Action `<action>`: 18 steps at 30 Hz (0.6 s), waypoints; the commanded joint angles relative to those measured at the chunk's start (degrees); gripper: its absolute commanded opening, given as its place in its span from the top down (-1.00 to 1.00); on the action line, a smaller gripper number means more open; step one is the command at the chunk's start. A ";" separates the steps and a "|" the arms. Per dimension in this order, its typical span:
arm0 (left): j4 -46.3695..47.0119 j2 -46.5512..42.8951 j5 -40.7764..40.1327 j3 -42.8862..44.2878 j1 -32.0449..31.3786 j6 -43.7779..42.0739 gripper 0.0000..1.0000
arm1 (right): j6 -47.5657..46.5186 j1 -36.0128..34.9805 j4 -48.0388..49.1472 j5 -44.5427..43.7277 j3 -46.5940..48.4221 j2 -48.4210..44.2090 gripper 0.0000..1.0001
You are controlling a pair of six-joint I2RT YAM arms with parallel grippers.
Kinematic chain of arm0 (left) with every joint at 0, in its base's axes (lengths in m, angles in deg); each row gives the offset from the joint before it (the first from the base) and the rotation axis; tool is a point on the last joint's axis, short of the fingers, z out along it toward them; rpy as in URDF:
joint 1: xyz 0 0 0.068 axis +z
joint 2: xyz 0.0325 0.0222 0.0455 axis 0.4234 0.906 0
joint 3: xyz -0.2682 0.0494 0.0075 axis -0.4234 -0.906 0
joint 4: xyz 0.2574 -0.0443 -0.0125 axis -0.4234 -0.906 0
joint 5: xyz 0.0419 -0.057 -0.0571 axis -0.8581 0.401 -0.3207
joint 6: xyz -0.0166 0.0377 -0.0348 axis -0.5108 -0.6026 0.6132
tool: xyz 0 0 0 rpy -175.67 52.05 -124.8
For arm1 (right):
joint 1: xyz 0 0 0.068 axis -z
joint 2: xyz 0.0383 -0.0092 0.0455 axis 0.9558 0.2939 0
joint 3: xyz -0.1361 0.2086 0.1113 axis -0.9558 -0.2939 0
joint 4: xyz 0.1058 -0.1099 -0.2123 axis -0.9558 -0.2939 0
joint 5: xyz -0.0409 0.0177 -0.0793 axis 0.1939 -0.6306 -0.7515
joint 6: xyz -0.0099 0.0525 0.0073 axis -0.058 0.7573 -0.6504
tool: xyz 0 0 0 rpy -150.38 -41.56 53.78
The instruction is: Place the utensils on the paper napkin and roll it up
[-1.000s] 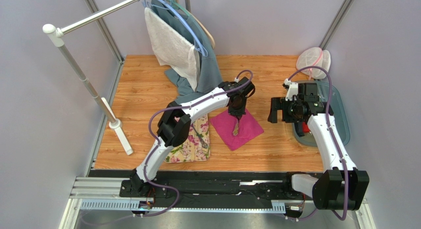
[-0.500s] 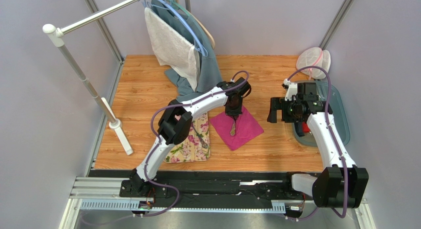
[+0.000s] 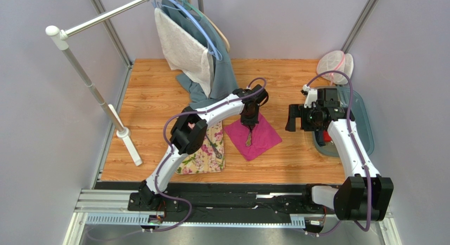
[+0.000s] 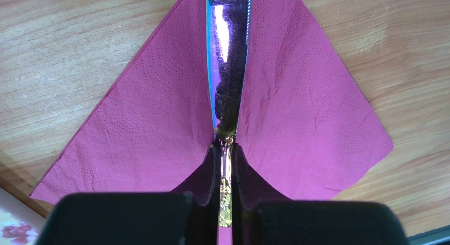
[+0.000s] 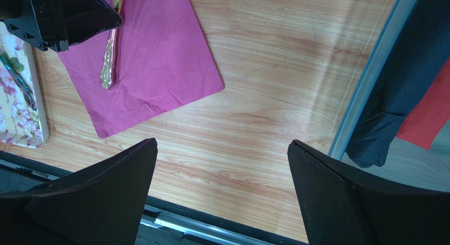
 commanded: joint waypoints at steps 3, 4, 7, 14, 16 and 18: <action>0.62 0.70 0.16 0.36 0.26 0.91 0.66 | 0.49 0.46 1.66 0.27 2.76 0.16 -1.00; 0.71 0.69 0.16 0.36 0.26 0.82 0.63 | 0.41 0.46 1.66 0.27 2.76 0.16 -1.00; 0.62 0.52 0.07 0.71 0.26 0.82 0.51 | 0.41 0.46 1.57 0.45 2.85 0.51 -1.00; 1.14 -1.59 -2.48 4.40 0.70 -1.81 0.17 | 0.49 0.46 1.66 1.32 3.37 0.86 -1.00; 1.32 -3.16 -3.35 5.89 1.05 -3.48 0.14 | 0.23 0.46 1.39 1.50 4.08 0.95 -1.00; 1.94 -4.75 -3.53 6.33 1.40 -4.97 0.13 | -0.29 0.46 0.96 1.59 5.13 0.95 -1.00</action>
